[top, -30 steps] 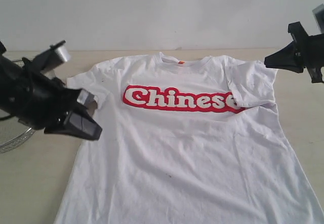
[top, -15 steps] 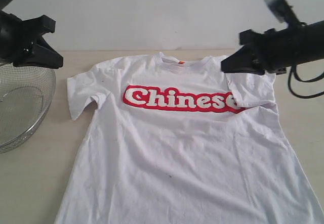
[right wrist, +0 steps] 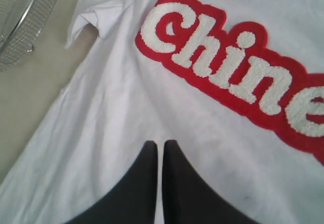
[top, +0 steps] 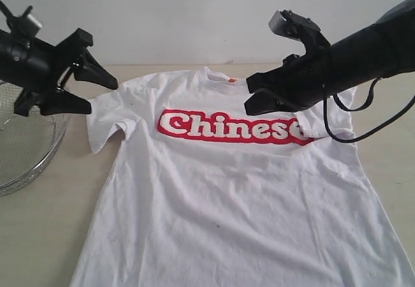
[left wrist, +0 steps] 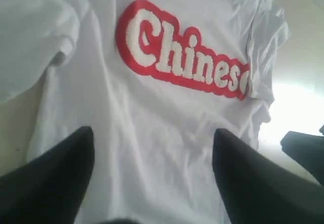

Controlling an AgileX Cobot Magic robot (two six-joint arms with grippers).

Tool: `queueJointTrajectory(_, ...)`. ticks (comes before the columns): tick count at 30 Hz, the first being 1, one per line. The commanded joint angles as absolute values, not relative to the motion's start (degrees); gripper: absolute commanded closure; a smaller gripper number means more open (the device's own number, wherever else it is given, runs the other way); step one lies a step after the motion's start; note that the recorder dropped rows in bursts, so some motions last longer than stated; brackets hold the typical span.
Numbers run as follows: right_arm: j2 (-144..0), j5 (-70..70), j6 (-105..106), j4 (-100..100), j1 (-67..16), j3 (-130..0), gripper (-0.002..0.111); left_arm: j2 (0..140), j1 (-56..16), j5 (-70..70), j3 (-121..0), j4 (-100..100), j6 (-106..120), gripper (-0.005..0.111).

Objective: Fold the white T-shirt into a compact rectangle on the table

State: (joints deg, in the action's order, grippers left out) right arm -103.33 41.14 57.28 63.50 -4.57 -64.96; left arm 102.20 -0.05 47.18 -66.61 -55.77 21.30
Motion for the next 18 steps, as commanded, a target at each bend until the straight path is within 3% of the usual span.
queueJointTrajectory(1,-102.75,40.96,55.84,61.35,-4.55,-65.29,0.108,106.09,-3.48,44.85,-67.03,-63.44,18.33,0.045)
queueJointTrajectory(11,-102.75,39.8,55.83,61.34,-4.55,-65.29,0.108,107.36,-5.88,29.3,-59.19,-66.86,3.86,0.045)
queueJointTrajectory(18,-102.75,39.16,56.05,61.34,-4.55,-65.29,0.108,107.36,-5.88,24.13,-54.43,-71.23,7.34,0.045)
